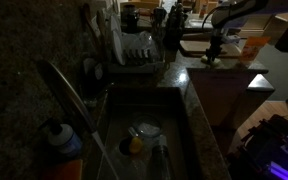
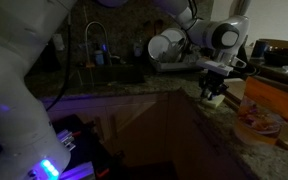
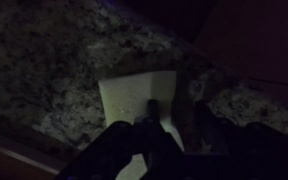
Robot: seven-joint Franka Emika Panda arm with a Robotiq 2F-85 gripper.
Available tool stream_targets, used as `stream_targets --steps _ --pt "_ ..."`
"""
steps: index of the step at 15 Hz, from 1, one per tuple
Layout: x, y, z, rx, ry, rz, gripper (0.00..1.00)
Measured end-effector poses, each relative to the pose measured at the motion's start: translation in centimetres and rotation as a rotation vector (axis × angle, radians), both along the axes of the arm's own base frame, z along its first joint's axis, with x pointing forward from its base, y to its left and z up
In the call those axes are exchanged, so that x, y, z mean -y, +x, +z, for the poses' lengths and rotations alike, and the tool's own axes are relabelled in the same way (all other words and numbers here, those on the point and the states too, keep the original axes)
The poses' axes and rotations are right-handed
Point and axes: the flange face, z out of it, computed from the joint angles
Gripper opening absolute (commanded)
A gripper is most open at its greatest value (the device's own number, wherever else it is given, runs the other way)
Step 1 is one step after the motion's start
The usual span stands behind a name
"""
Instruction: Slide the sponge across the countertop.
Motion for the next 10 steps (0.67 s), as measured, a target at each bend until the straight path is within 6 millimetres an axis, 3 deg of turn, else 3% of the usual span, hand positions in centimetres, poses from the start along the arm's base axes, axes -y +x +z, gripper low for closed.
stream_targets --steps 4,7,10 --pt "-1.0 0.5 -0.2 -0.002 -0.044 0.024 0.99" --pt "-2.4 1.6 0.5 0.037 -0.096 0.062 1.00" --pt "-3.7 2.8 3.5 0.103 -0.130 0.077 1.00"
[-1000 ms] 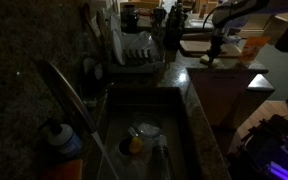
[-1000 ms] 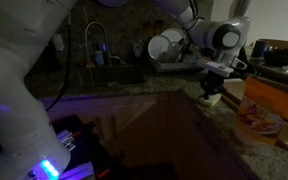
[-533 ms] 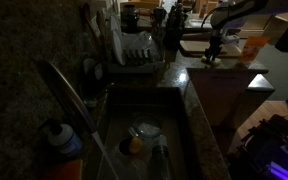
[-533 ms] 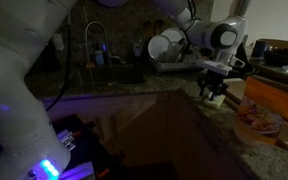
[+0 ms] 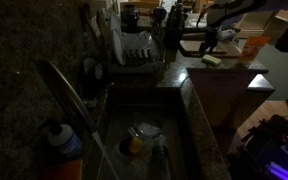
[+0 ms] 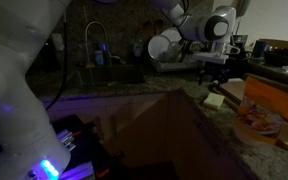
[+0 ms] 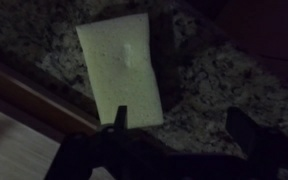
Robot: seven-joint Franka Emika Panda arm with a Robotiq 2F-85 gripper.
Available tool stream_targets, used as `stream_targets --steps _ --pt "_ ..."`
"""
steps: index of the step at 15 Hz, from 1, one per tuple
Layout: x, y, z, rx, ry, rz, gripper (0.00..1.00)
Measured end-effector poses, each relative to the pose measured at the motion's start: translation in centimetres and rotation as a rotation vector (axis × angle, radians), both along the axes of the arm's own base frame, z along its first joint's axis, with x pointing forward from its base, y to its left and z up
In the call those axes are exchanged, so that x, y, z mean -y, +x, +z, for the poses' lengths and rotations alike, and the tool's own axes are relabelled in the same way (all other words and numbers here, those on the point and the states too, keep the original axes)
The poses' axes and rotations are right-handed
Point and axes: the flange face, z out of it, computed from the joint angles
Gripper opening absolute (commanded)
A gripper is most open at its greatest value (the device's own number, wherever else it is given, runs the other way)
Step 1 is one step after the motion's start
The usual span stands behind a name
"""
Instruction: Slide the sponge across the countertop.
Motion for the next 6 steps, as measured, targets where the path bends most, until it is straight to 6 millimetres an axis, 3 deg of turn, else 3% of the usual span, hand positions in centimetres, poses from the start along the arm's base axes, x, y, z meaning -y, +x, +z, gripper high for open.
stream_targets --steps 6 --pt "-1.0 -0.8 8.8 0.056 -0.028 -0.044 1.00"
